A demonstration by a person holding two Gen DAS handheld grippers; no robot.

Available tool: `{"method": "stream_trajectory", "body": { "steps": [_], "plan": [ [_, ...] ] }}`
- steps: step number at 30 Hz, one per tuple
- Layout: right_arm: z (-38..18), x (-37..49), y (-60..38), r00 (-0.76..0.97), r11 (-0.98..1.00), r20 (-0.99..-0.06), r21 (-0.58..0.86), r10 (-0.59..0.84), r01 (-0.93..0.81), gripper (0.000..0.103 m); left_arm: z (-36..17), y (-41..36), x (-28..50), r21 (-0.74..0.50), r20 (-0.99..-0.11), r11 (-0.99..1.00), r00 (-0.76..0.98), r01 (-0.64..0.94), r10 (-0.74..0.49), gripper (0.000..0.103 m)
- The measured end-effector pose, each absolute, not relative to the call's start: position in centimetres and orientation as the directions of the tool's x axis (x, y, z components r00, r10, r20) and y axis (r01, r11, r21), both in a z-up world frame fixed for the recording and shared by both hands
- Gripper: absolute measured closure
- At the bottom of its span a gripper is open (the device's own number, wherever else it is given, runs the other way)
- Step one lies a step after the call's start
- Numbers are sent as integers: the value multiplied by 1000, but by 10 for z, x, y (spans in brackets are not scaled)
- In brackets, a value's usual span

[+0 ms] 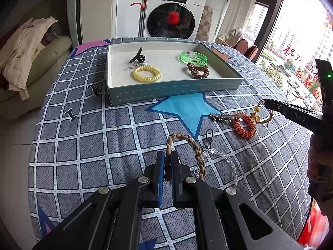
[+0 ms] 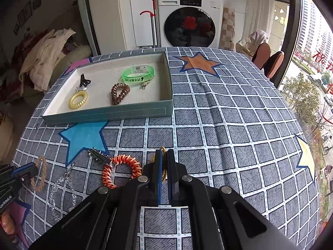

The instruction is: Organize jewelry

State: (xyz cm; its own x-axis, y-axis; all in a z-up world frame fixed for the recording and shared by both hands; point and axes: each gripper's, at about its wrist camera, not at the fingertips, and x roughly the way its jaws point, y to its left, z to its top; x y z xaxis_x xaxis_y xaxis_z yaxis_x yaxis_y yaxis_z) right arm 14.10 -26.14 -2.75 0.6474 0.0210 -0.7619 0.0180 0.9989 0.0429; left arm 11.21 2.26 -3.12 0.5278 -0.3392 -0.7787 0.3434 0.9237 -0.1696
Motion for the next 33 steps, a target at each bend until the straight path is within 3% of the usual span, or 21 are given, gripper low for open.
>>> {"method": "stream_trajectory", "body": {
  "steps": [20,33],
  "plan": [
    [26,205,-227,708,989,-690,123,148,-87,99,19,19,192,-126,-709,944,639,304,-300,77],
    [-12,277,-238,662,990,-741,136,114,-18,99,-21,0,267,-41,-760,976,627,216,-171,77]
  ]
}}
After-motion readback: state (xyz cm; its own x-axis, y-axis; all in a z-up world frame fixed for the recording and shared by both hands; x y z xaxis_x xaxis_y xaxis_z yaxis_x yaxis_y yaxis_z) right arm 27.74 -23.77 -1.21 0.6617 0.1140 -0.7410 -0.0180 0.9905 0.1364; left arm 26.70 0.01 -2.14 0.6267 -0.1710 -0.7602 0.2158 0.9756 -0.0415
